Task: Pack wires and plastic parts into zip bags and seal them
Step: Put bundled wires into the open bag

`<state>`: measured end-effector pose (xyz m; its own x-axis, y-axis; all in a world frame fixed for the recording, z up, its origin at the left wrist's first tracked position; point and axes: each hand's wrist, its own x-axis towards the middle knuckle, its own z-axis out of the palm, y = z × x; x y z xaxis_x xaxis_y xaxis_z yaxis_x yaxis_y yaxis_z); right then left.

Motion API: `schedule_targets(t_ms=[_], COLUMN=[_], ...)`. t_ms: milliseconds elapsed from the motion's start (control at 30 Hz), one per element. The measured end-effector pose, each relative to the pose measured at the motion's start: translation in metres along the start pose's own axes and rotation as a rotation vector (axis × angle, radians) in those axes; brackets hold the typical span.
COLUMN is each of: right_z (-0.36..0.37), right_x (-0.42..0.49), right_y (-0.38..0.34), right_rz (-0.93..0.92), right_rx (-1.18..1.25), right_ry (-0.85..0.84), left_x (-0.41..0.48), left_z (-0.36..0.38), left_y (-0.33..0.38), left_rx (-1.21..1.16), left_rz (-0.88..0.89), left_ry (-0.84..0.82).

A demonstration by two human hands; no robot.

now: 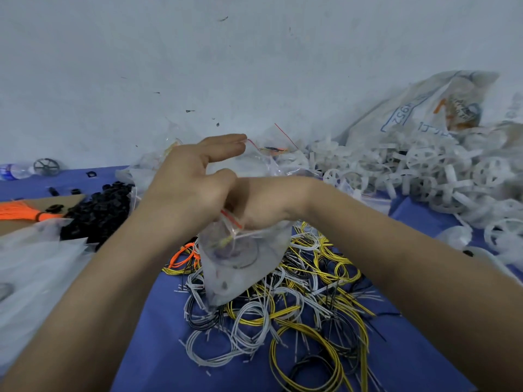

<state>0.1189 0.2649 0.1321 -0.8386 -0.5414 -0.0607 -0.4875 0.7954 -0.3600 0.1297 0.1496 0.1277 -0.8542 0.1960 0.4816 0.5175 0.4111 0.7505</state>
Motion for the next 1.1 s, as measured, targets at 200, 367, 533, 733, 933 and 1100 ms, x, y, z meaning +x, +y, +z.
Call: schedule_targets(t_ms=[200,367,533,733,933,1100], right_z=[-0.015,-0.038,-0.018,-0.014,-0.025,-0.039], right_x=[-0.007,-0.01,-0.003,-0.007,-0.01,-0.012], right_y=[0.008,0.031,0.053,0.062,0.068,0.077], right_rz=[0.049,0.011,0.174,0.118,0.157,0.236], right_rx=[0.157,0.081,0.223,0.299,0.404,0.625], right_ry=[-0.006,0.756,0.464,0.448,0.571,0.554], left_x=[0.015,0.031,0.027,0.016,-0.007,0.009], left_z=[-0.015,-0.035,-0.036,-0.042,-0.053,-0.062], left_y=[-0.004,-0.008,-0.015,-0.014,-0.013,-0.018], left_rx=[0.134,0.305,0.37,0.442,0.656,0.452], left_rz=[0.09,0.117,0.213,0.236,0.444,0.255], left_ry=[-0.111,-0.191,-0.25,-0.227,-0.404,-0.21])
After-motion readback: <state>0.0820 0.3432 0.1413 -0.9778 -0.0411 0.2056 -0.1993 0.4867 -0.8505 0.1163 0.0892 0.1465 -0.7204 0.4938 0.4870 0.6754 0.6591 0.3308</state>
